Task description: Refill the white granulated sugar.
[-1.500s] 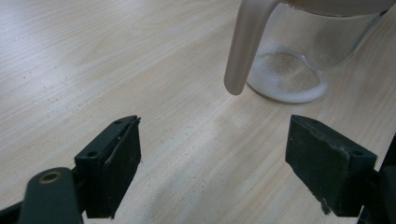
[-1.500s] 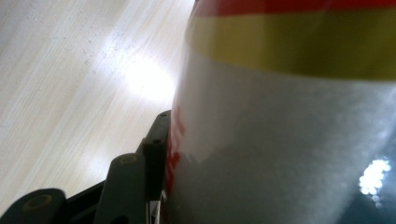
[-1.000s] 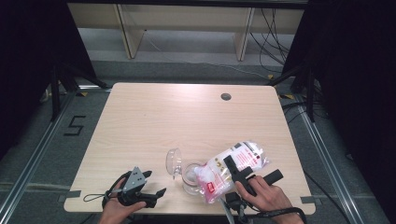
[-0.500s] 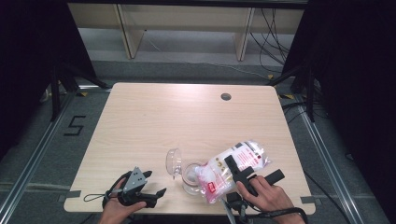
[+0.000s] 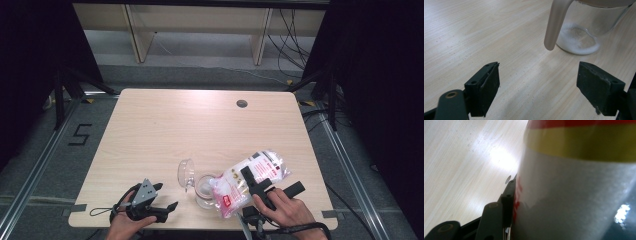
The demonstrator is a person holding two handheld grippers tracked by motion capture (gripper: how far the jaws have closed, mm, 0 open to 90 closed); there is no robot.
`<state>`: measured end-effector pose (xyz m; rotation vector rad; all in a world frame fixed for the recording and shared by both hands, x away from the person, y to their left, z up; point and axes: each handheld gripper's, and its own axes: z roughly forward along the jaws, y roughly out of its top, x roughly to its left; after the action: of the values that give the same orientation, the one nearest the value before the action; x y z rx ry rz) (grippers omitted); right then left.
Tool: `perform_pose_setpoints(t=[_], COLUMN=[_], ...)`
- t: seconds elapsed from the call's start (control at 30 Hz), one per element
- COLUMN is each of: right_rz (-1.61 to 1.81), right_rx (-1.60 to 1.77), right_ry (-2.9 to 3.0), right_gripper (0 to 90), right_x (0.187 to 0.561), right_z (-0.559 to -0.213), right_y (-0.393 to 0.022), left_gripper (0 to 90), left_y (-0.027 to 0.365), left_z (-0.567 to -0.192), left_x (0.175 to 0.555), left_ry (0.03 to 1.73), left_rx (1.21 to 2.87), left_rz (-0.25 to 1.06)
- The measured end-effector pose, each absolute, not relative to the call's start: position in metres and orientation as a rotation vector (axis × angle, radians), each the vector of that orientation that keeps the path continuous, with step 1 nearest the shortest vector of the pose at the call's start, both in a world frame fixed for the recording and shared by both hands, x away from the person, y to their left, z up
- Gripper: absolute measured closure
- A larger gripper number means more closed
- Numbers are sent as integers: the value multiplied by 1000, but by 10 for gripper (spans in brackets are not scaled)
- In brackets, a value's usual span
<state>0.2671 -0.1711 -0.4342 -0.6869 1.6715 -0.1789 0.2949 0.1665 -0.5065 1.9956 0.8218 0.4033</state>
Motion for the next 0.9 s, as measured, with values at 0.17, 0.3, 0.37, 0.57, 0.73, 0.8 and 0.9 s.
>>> perform_pose_setpoints(t=[0.17, 0.3, 0.37, 0.57, 0.73, 0.8, 0.9], right_rz=[-185, -187, -189, -195, -209, -204, -209], right_rx=[-688, -693, -689, -699, -695, -695, -701], right_ry=[1670, 1677, 1677, 1680, 1683, 1672, 1678], right_gripper=[528, 528, 529, 530, 531, 531, 532], right_x=[267, 267, 266, 265, 266, 267, 267], right_z=[-433, -434, -435, -436, -432, -433, -434], right_y=[-171, -169, -168, -165, -166, -167, -166], left_gripper=[182, 182, 182, 182, 181, 182, 182], left_y=[167, 168, 168, 168, 167, 167, 168], left_z=[-506, -506, -506, -505, -505, -506, -505], left_x=[296, 296, 296, 296, 296, 296, 296], left_ry=[800, 800, 799, 790, 793, 793, 792], left_rx=[2003, 2009, 2009, 2019, 2009, 2007, 2019], left_rz=[415, 419, 419, 421, 413, 420, 410])
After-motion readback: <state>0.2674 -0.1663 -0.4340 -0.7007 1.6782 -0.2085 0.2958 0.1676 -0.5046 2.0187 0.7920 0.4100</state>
